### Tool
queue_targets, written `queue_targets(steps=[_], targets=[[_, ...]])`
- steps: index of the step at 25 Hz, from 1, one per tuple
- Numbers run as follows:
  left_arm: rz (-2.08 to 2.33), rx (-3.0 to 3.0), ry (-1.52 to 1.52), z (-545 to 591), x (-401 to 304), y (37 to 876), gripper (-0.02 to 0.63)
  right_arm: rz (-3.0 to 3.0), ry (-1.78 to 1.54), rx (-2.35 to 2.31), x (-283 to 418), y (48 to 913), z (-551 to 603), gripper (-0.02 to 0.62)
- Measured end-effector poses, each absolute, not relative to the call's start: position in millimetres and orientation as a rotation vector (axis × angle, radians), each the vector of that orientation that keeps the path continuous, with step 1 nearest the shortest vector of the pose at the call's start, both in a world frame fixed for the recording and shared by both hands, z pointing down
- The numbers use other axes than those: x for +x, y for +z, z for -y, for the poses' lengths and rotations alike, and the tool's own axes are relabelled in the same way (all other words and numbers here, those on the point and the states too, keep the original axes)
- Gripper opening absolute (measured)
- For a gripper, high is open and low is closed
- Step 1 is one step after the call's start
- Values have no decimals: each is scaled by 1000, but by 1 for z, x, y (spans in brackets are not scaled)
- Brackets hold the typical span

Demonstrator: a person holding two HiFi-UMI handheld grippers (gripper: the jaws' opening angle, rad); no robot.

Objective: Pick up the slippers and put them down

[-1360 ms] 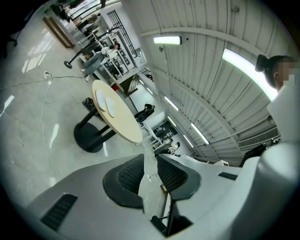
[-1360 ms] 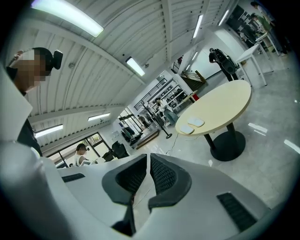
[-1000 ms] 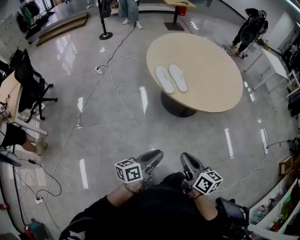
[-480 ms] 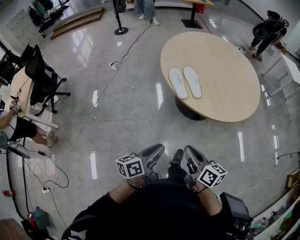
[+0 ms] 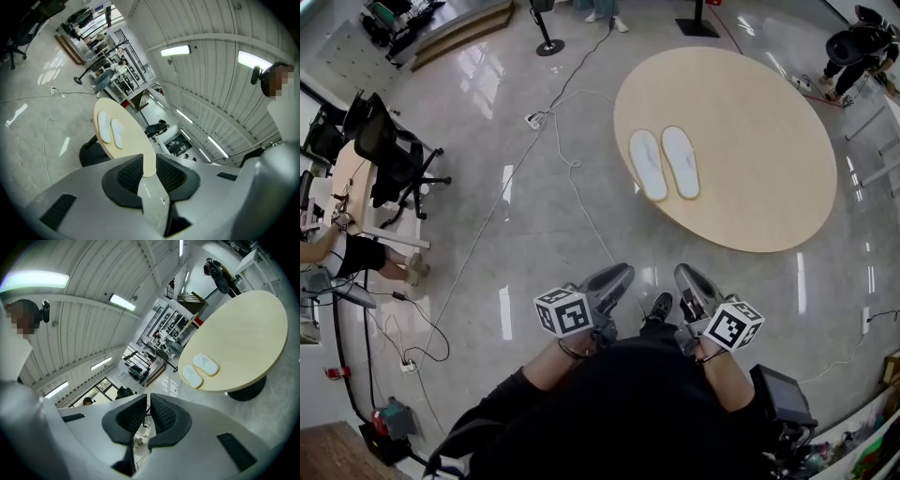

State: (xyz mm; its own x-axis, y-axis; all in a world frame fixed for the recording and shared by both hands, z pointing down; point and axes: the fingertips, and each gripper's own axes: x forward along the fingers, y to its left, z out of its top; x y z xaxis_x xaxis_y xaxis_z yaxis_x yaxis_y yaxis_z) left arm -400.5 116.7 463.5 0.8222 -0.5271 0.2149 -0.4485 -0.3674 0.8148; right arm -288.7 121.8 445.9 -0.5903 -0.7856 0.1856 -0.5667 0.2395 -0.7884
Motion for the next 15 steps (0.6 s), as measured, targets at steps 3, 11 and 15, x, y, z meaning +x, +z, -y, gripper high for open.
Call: queue_targets(steps=[3, 11, 15], targets=[[743, 2028, -89, -91, -367, 461, 83, -2240, -1254, -1271, -250, 443, -98, 32], [849, 1987, -23, -52, -321, 484, 83, -2306, -1216, -1380, -183, 478, -57, 32], [900, 1961, 41, -42, -321, 503, 83, -2356, -1209, -1413, -174, 497, -43, 34]])
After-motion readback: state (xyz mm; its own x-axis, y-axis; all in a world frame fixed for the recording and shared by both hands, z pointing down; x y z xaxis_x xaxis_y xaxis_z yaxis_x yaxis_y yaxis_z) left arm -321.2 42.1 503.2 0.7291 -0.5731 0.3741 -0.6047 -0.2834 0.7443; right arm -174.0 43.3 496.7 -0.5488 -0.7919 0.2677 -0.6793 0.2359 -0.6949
